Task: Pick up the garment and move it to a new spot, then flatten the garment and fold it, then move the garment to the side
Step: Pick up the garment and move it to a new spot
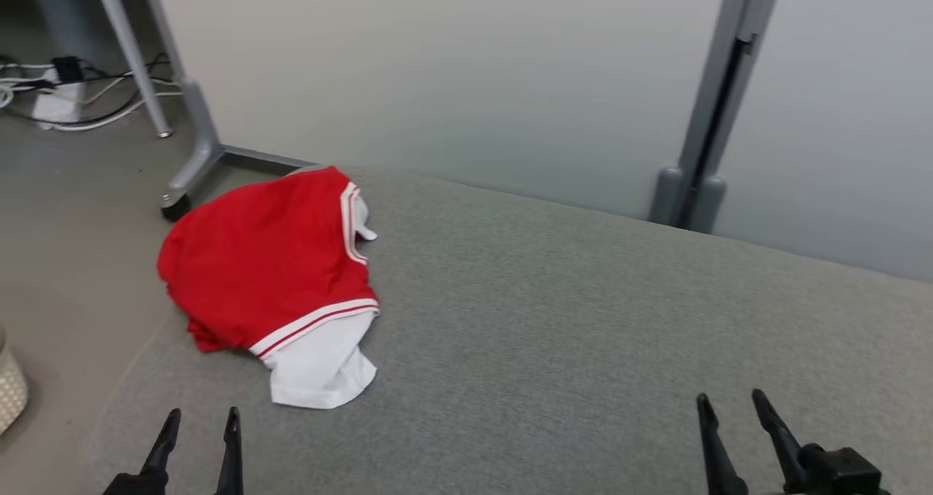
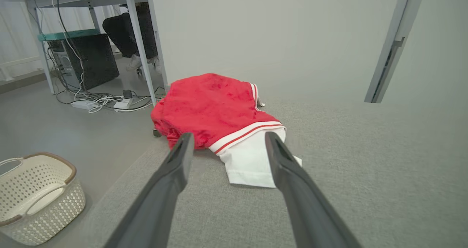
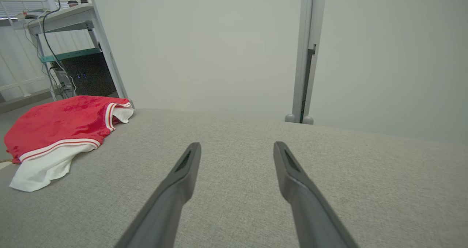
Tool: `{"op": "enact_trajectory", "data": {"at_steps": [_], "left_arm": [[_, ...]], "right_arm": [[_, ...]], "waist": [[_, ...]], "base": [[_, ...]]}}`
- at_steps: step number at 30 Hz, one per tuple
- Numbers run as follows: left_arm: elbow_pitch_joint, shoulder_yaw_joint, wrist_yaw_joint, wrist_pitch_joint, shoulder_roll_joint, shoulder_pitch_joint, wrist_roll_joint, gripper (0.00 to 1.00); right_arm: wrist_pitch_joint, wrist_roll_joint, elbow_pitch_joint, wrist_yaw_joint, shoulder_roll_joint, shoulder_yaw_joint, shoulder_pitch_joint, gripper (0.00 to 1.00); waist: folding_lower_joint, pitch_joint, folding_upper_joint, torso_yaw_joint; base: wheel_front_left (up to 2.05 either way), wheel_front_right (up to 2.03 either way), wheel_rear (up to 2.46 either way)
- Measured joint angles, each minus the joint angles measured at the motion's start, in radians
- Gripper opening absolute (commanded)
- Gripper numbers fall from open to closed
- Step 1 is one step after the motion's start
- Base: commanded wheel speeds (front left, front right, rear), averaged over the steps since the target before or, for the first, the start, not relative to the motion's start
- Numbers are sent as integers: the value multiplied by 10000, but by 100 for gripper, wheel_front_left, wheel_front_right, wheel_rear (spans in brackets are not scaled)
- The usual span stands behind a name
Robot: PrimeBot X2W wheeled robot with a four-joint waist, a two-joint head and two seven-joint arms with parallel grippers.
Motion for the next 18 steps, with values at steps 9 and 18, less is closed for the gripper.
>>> {"op": "enact_trajectory", "data": {"at_steps": [9, 18], "left_arm": [[44, 144, -21, 0, -98, 113, -144, 100], [1638, -959, -357, 1227, 190, -1971, -527, 100]], "right_arm": [[0, 17, 77, 12, 38, 932, -713, 100], [0, -196, -190, 12, -17, 907, -558, 100]], "waist": [[0, 117, 0, 1113], [0, 475, 0, 852]], "base": [[0, 0, 0], [0, 0, 0]]}}
